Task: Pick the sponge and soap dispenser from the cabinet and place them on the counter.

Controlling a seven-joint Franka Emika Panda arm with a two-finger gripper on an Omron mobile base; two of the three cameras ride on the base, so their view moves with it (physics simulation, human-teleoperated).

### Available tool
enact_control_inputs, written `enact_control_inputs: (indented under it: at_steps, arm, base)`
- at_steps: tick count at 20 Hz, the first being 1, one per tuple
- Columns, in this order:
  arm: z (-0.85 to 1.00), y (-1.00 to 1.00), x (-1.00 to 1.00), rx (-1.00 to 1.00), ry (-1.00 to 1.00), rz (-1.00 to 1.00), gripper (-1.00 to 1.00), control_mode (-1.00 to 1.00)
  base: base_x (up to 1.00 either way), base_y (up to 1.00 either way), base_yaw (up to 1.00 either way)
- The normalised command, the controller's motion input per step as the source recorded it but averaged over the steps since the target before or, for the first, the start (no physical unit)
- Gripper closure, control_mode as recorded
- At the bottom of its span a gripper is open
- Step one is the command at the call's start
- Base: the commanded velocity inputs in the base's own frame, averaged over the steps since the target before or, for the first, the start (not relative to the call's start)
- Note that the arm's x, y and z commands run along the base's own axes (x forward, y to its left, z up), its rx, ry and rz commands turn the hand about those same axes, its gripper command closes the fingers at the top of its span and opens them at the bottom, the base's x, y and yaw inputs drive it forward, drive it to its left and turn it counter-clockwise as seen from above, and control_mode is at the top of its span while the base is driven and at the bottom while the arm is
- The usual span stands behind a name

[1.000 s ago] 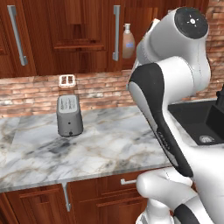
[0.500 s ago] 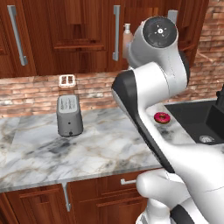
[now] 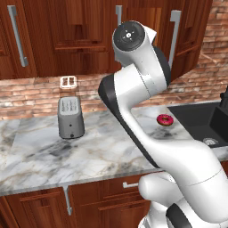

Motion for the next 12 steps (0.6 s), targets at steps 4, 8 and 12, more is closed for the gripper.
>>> enact_control_inputs:
  at_steps: [4,8,12]
  arm:
    - [0.0,0.0,0.35,-0.03,0.12,-0.25,-1.0,-1.0]
    - [0.0,-0.05,0.31,-0.07,0.1,-0.18,-1.0,-1.0]
    - [0.0,-0.06,0.16,-0.15,0.12,-0.15,-1.0,-1.0]
  base:
    - [0.0,0.0,0.0]
    - [0.0,0.0,0.0]
    - [0.0,0.0,0.0]
